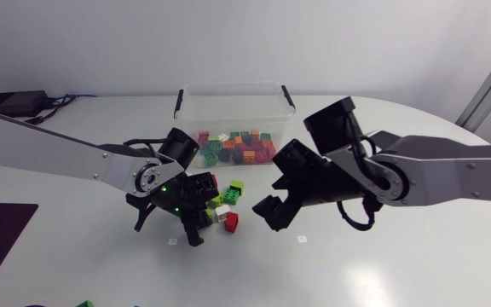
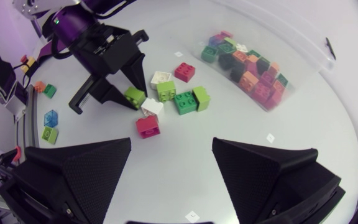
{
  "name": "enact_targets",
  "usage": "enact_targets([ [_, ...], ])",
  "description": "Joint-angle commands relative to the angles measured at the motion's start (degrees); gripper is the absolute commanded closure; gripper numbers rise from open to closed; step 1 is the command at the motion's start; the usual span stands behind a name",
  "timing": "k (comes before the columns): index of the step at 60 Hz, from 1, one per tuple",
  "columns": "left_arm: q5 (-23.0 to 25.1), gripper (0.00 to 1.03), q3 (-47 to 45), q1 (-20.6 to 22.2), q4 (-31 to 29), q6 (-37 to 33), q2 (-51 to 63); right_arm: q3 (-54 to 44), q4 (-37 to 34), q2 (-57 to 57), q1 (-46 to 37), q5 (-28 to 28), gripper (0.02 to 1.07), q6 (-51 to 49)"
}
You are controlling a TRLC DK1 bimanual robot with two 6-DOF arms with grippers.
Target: Place the duplo bricks in the container
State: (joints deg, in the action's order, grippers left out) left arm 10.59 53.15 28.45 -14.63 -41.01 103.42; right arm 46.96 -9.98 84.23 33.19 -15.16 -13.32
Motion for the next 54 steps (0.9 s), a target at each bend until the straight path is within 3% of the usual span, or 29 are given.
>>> enact_targets([
  [1,0.7,0.86,0.6,-0.9,0.0,-0.9,0.0,-0.6,1.1,3.9,0.9,-1.3,0.12,-2.9],
  [31,2.9,0.86,-4.7,-4.7,-5.8,-0.7,-15.7,9.6,0.4,19.3,5.3,-0.1,0.13,-7.2],
  [54,6.1,0.86,-3.3,-11.4,-12.9,-1.8,-25.5,14.4,-3.7,24.0,8.4,4.6,0.13,-9.1],
])
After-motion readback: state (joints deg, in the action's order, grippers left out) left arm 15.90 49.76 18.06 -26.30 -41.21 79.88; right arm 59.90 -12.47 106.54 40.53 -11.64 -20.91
